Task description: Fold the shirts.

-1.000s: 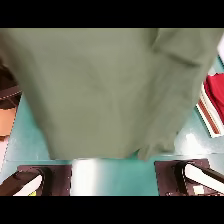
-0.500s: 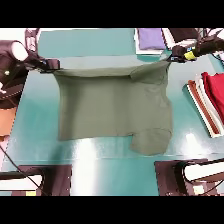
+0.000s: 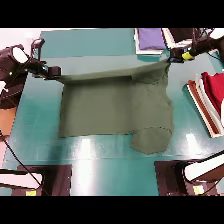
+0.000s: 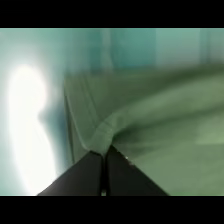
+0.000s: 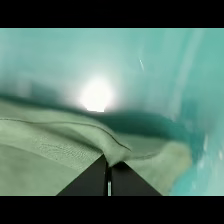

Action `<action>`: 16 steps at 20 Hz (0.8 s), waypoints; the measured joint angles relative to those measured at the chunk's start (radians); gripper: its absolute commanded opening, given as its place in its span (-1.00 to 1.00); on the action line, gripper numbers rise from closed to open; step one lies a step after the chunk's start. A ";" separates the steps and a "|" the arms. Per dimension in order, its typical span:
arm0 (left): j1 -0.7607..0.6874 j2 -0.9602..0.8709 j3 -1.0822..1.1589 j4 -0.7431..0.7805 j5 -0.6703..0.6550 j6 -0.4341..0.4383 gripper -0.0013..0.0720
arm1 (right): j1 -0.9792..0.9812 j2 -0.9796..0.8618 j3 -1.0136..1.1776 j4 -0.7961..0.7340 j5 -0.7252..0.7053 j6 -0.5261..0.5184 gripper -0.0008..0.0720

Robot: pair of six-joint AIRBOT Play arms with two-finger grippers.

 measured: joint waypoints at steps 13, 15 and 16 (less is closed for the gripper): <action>0.002 -0.003 -0.189 -0.083 -0.046 0.068 0.37 | 0.011 0.237 -0.537 -0.071 -0.130 0.001 -0.03; 0.005 0.002 -0.188 -0.084 -0.058 0.068 0.36 | 0.005 0.261 -0.560 -0.048 -0.134 0.004 -0.03; 0.010 0.010 -0.185 -0.084 -0.068 0.068 0.36 | -0.002 0.275 -0.566 -0.037 -0.135 0.005 -0.03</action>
